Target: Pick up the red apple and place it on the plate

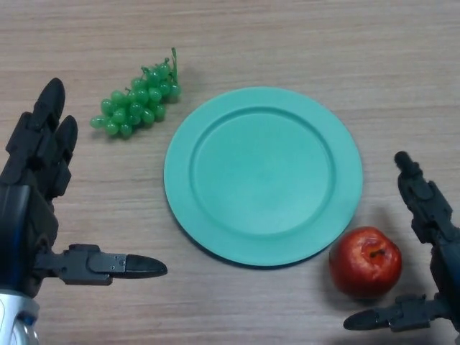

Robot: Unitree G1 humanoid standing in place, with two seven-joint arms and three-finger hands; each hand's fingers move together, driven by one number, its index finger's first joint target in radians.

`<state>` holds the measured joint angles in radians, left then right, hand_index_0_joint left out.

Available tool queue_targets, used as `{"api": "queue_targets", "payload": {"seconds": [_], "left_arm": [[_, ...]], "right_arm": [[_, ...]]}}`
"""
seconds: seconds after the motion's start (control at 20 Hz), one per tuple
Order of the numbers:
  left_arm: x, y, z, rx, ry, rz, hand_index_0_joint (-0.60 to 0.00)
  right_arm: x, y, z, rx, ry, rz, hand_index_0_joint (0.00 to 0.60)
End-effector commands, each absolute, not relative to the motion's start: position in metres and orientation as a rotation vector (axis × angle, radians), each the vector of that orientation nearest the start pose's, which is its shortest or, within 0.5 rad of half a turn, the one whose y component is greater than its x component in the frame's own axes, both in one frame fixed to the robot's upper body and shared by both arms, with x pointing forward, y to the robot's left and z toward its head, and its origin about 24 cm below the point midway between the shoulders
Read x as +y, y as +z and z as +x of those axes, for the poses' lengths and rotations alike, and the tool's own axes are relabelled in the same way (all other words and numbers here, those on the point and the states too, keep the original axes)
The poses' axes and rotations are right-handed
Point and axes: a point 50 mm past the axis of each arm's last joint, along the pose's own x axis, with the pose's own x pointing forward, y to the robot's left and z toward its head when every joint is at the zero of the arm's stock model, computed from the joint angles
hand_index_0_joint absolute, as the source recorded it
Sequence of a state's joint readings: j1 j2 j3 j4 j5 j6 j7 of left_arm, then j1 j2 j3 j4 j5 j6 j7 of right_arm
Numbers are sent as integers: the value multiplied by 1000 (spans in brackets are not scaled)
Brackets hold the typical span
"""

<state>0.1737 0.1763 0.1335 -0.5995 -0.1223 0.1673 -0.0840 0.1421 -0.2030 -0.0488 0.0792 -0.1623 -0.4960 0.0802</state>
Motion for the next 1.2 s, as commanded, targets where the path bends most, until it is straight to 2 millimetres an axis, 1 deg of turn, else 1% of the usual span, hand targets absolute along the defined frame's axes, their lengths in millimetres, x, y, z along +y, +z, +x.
{"api": "queue_targets", "payload": {"seconds": [0.05, 0.1, 0.15, 0.25, 0.4, 0.5, 0.6, 0.65, 0.7, 0.75, 0.85, 0.9, 0.95, 1.0, 1.05, 1.1, 1.15, 1.2], "left_arm": [[198, 164, 195, -489, 25, 157, 0], [198, 165, 195, -496, 22, 155, 0], [199, 166, 194, -509, 25, 152, 0], [202, 164, 195, -511, 38, 148, 0], [203, 163, 195, -503, 44, 151, 0], [203, 165, 196, -497, 41, 152, 0], [204, 168, 196, -501, 42, 151, 0], [204, 170, 196, -506, 43, 149, 0], [204, 170, 195, -509, 37, 143, 0], [204, 172, 194, -508, 19, 127, 0], [200, 178, 191, -534, -14, 123, 0], [199, 181, 191, -549, -21, 123, 0], [199, 184, 190, -560, -29, 119, 0], [199, 186, 190, -568, -29, 118, 0], [198, 188, 190, -585, -32, 121, 0], [196, 187, 189, -591, -43, 133, 0], [195, 186, 188, -590, -53, 136, 0], [195, 185, 188, -592, -56, 138, 0]], "right_arm": [[-203, 65, 219, -381, 61, -408, 350], [-204, 64, 220, -360, 65, -412, 450], [-206, 64, 222, -318, 89, -434, 600], [-205, 69, 223, -319, 114, -479, 600], [-204, 83, 220, -346, 126, -439, 600], [-199, 102, 214, -360, 132, -319, 600], [-190, 129, 211, -410, 146, -310, 600], [-181, 144, 211, -432, 190, -297, 600], [-173, 155, 213, -453, 223, -302, 600], [-160, 167, 217, -467, 275, -304, 600], [-137, 187, 227, -529, 343, -325, 600], [-129, 193, 232, -547, 363, -324, 600], [-119, 195, 242, -579, 370, -348, 600], [-113, 193, 251, -596, 353, -390, 600], [-106, 188, 260, -602, 345, -426, 600], [-102, 182, 267, -591, 343, -449, 600], [-100, 175, 273, -569, 347, -433, 600], [-96, 169, 278, -579, 350, -462, 600]]}}
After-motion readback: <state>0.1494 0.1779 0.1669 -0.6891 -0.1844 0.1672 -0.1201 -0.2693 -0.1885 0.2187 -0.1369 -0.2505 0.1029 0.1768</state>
